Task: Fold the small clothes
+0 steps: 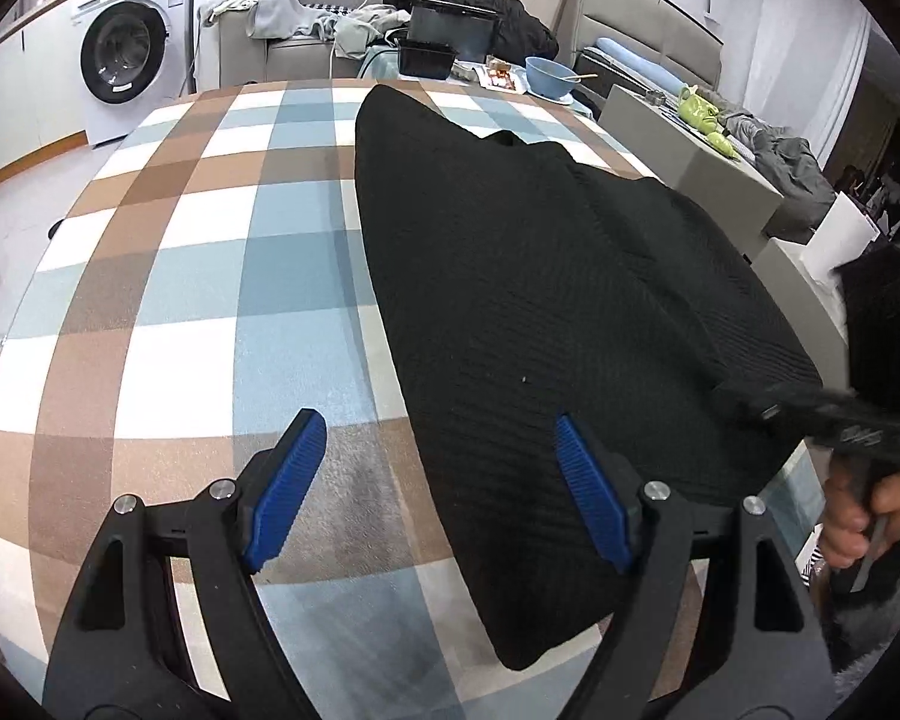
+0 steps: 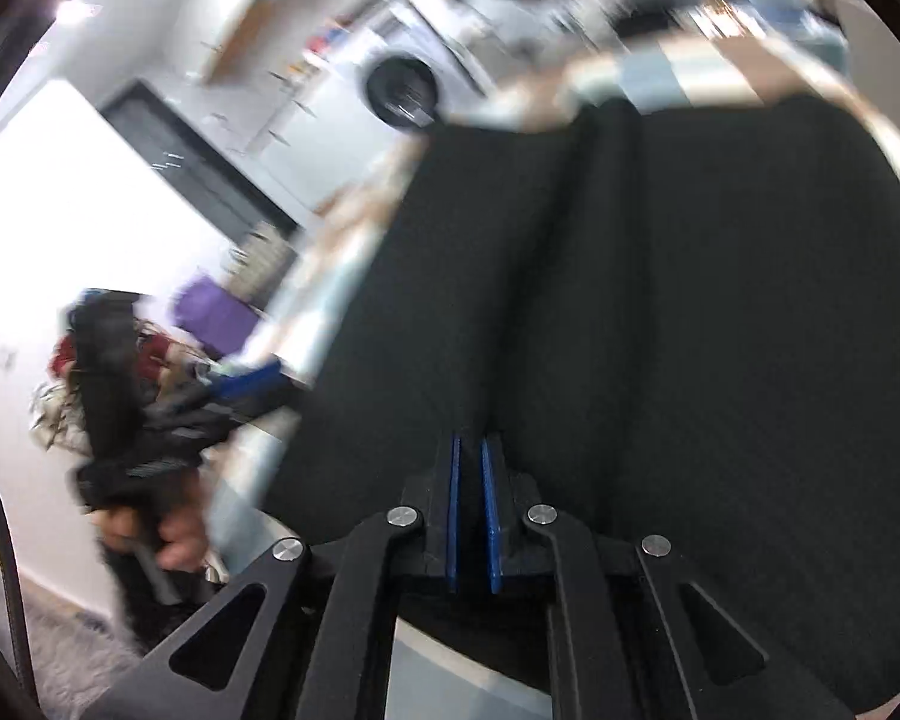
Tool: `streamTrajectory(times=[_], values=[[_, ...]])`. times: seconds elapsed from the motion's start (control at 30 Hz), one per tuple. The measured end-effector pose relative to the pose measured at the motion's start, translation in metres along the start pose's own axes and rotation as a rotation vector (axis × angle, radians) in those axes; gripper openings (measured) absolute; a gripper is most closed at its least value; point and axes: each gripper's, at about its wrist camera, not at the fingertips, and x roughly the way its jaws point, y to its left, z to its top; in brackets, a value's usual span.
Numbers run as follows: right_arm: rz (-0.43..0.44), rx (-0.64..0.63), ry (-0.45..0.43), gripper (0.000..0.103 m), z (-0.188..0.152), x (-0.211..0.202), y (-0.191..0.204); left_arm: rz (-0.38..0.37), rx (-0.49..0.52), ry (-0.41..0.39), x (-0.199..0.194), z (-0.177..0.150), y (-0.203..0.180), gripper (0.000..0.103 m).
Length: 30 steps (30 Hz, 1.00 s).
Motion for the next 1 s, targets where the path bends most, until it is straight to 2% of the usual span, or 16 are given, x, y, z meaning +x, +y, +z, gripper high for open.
streamTrajectory(times=[0.1,0.17,0.23,0.27,0.4,0.53,0.6,0.7,0.8,0.87,1.0], values=[[0.055,0.006,0.016,0.021,-0.001,-0.008,-0.003,0.009,0.009,0.003,-0.002,-0.004,-0.003,0.077],[0.064,-0.021,0.007,0.022,-0.004,-0.012,-0.003,0.004,0.005,0.002,-0.003,-0.005,-0.003,0.077],[0.023,-0.066,-0.011,0.012,-0.005,-0.013,-0.002,0.008,-0.004,0.001,-0.003,-0.005,-0.002,0.077],[0.033,-0.067,-0.015,0.008,-0.006,-0.012,0.001,0.011,-0.008,0.001,-0.003,-0.006,-0.002,0.077],[0.103,-0.14,-0.078,0.006,-0.006,-0.038,0.018,0.009,-0.004,-0.001,-0.005,-0.006,-0.003,0.077],[0.054,-0.144,-0.037,0.006,-0.008,-0.037,0.019,-0.013,-0.003,-0.016,-0.006,-0.006,-0.003,0.077],[-0.039,-0.111,0.018,0.006,-0.009,-0.021,0.008,-0.017,0.006,-0.01,-0.004,-0.007,-0.006,0.077],[0.012,-0.026,0.011,0.012,-0.009,-0.012,0.003,-0.009,0.022,-0.001,-0.002,-0.01,-0.011,0.077],[0.055,0.001,-0.012,0.013,-0.003,-0.017,-0.003,-0.023,0.046,0.015,0.001,-0.014,-0.016,0.077],[0.127,0.089,-0.012,0.013,0.009,-0.007,-0.011,-0.023,0.056,0.018,0.004,-0.015,-0.019,0.077],[0.149,0.195,-0.002,0.014,0.033,0.015,-0.022,-0.024,0.058,0.044,0.011,-0.018,-0.025,0.077]])
